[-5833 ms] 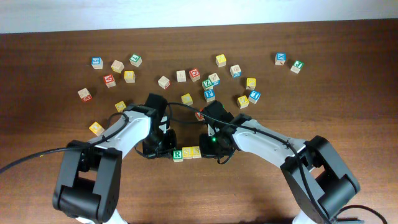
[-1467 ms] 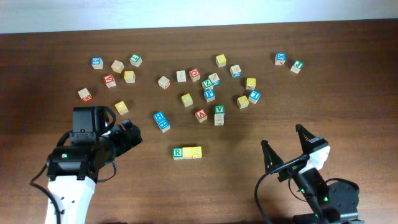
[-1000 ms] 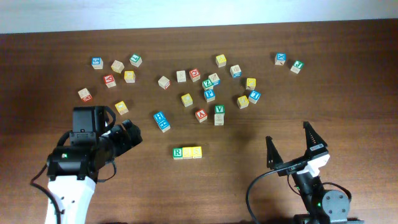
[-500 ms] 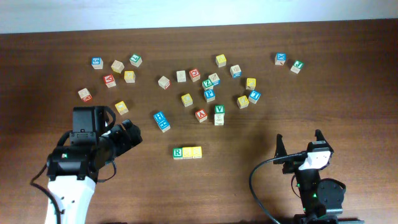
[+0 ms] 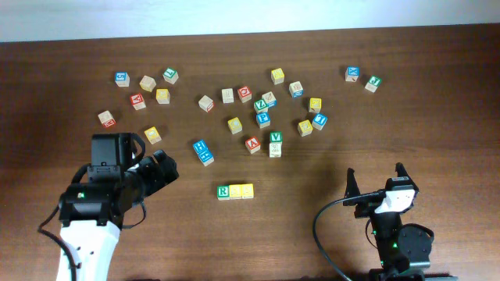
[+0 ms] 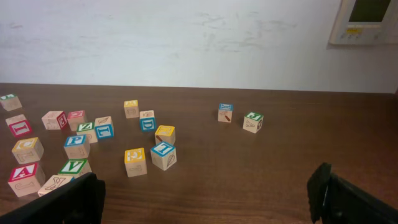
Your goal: Spell out RSS
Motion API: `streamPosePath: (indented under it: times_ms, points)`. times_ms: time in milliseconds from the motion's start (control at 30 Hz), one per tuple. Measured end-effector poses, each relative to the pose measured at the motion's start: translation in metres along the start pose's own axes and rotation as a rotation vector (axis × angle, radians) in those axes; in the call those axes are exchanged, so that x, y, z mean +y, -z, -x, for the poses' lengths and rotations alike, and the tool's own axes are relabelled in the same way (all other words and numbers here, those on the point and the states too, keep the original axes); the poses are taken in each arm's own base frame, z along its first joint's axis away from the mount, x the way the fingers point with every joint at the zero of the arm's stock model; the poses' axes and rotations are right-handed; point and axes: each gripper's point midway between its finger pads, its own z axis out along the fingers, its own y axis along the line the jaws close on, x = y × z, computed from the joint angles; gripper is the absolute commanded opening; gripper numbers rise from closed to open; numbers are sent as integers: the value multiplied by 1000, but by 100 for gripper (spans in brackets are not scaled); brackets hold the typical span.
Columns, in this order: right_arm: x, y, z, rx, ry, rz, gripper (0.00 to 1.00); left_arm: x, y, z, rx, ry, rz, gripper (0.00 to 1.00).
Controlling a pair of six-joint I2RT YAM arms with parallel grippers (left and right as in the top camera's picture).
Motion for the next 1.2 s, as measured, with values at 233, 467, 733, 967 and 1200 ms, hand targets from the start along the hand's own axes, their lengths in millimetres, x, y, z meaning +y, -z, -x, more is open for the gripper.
streamPosePath:
  times_ms: [233, 467, 733, 967, 1200]
  points:
    - [0, 0, 0, 0, 1, 0, 98, 0, 0, 0, 0, 0, 0, 99]
    - [0, 0, 0, 0, 0, 0, 98, 0, 0, 0, 0, 0, 0, 99]
    - [0, 0, 0, 0, 1, 0, 98, 0, 0, 0, 0, 0, 0, 99]
    - [0, 0, 0, 0, 0, 0, 98, 3, 1, -5, 19, 2, 11, 99]
    - [0, 0, 0, -2, 1, -1, 98, -23, 2, 17, -71, -205, -101, 99]
